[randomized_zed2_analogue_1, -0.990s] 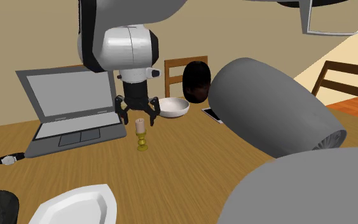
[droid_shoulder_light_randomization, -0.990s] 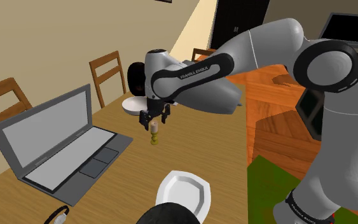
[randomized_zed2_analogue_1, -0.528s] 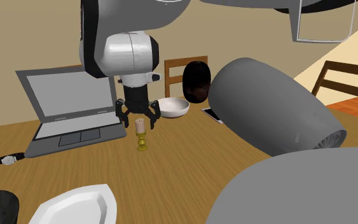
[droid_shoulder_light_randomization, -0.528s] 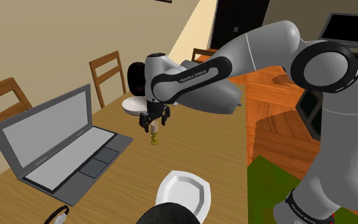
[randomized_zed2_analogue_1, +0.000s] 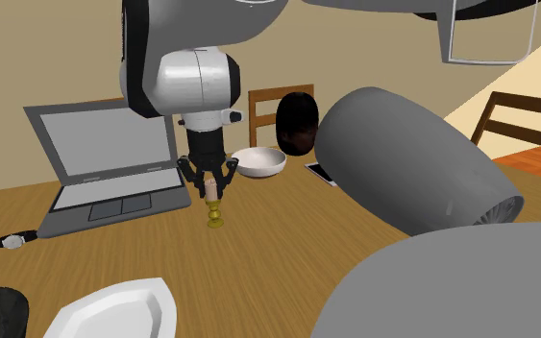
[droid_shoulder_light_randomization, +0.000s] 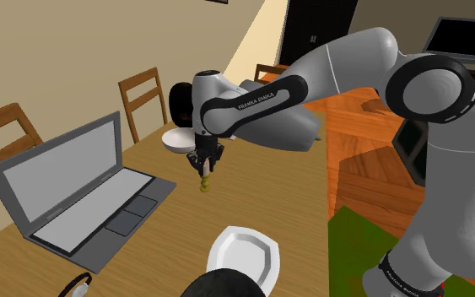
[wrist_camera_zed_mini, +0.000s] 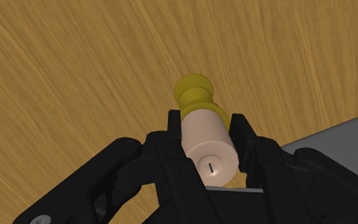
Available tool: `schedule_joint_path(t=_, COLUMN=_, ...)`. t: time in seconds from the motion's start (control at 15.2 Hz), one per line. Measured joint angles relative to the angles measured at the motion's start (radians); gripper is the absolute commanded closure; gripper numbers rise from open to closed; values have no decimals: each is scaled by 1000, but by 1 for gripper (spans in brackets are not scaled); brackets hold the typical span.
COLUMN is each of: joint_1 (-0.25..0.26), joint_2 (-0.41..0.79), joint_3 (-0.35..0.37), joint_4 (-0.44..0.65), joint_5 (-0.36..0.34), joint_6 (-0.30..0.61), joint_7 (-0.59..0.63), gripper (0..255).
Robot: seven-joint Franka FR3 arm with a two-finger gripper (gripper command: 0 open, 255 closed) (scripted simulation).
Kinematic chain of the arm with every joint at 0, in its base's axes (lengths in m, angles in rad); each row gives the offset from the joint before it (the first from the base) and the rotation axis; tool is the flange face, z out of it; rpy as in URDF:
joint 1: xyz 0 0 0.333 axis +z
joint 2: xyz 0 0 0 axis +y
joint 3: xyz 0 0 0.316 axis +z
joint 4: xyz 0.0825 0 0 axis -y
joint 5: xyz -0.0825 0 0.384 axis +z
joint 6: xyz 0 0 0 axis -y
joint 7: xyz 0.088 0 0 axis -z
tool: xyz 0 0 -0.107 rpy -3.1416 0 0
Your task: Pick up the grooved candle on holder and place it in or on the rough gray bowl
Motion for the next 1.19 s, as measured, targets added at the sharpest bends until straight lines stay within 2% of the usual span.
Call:
schedule_joint_path(t=0.4, joint_1=-1, joint_2=-8, joint_3=1, joint_4=5, joint_5=3, joint_6=-13, joint_7=-1, gripper=255)
schedule_joint_path(t=1.19, joint_1=-4, joint_2=-57, joint_3=8, joint_4=95, joint_5=20, joint_6=-149, joint_7=-14, gripper=255)
